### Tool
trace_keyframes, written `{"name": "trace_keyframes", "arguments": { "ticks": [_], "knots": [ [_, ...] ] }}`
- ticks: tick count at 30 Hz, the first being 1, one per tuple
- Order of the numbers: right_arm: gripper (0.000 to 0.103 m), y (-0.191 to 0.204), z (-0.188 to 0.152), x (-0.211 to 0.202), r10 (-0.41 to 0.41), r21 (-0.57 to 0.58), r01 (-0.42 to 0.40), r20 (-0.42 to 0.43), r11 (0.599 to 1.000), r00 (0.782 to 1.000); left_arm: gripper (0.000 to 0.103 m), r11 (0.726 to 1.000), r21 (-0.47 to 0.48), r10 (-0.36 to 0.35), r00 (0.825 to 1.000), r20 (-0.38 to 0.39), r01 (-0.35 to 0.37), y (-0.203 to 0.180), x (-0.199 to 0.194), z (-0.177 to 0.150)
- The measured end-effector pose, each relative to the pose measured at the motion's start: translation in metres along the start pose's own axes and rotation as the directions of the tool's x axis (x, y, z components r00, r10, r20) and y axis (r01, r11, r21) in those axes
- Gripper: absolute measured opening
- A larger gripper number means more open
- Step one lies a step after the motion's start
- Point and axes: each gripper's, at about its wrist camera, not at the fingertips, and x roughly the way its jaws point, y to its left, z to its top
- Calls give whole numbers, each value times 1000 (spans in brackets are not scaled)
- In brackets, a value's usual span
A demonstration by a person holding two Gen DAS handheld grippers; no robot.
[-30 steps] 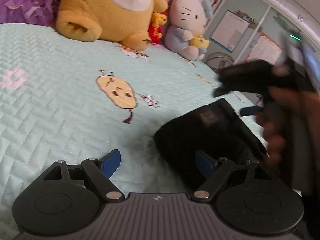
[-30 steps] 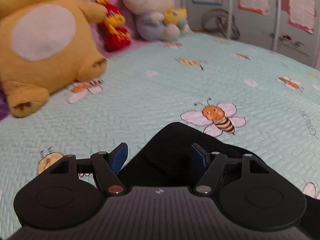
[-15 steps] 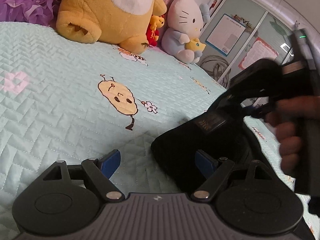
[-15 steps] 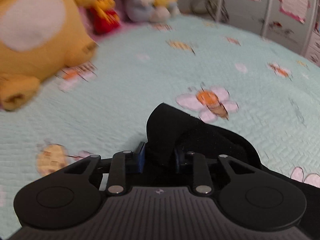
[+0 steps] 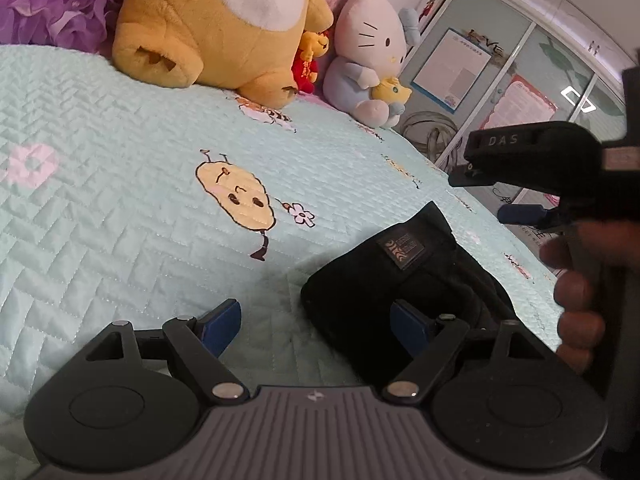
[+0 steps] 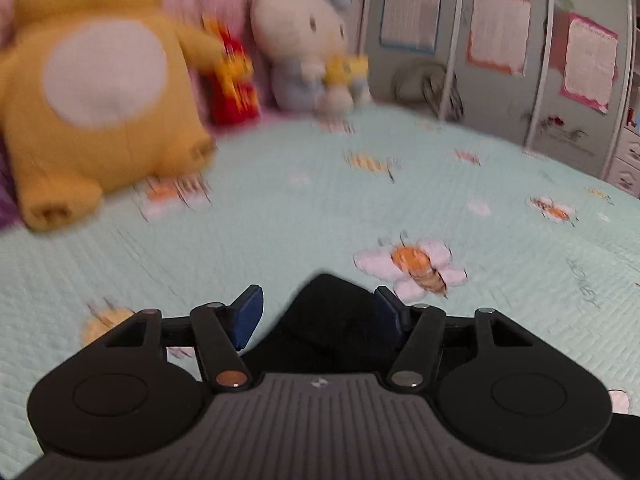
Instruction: Fold clothes
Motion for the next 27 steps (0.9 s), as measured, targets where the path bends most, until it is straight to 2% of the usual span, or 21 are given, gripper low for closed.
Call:
{"name": "trace_keyframes", "arguments": {
  "ticks": [2, 3, 5, 6, 8, 10, 11, 13, 14, 16, 20, 24, 26, 27],
  "knots": [
    [57, -4, -8, 13, 37, 19, -36, -59, 999, 998, 85, 1000, 9, 1, 1000, 5, -1, -1, -1, 0],
    [49, -9, -15, 30, 67, 69, -58, -124, 996, 990, 85, 1000, 20, 4, 1000, 13, -5, -3, -2, -1],
    [50, -19, -28, 66, 138, 172, -95, -252, 980, 958, 85, 999, 42, 9, 1000, 27, -10, -6, -5, -3],
    [50, -22, -35, 80, 159, 197, -105, -284, 975, 946, 85, 998, 56, 10, 999, 36, -12, -7, -6, -4],
    [50, -19, -32, 69, 151, 166, -114, -235, 980, 960, 85, 996, 86, 12, 998, 53, -16, -11, -8, -6],
    [50, -22, -25, 37, 190, 184, -161, -151, 970, 970, 85, 995, 100, 8, 998, 55, -13, -14, -7, -7],
    [52, -26, -23, 20, 206, 193, -183, -108, 964, 973, 85, 994, 105, 5, 999, 54, -11, -15, -6, -8],
    [64, -39, -28, -9, 220, 216, -206, -42, 954, 975, 85, 993, 119, -1, 999, 53, -5, -18, -5, -9],
    [70, -47, -35, -14, 213, 231, -197, -47, 953, 976, 85, 992, 125, -3, 999, 52, -4, -19, -5, -10],
    [70, -65, -54, -16, 207, 271, -175, -95, 947, 974, 85, 991, 132, -3, 999, 44, -3, -21, -3, -11],
    [69, -107, -90, -42, 193, 386, -144, -90, 911, 977, 85, 987, 157, 13, 999, 46, -20, -23, -4, -15],
    [70, -159, -119, -111, 121, 479, -117, 23, 870, 992, 85, 979, 201, 17, 998, 64, -29, -29, -9, -20],
    [70, -203, -143, -145, 52, 523, -65, 39, 850, 998, 85, 970, 242, 10, 997, 82, -29, -34, -15, -25],
    [70, -228, -158, -162, 13, 561, -38, 47, 827, 999, 85, 965, 262, 6, 996, 91, -30, -37, -18, -28]
  ]
}}
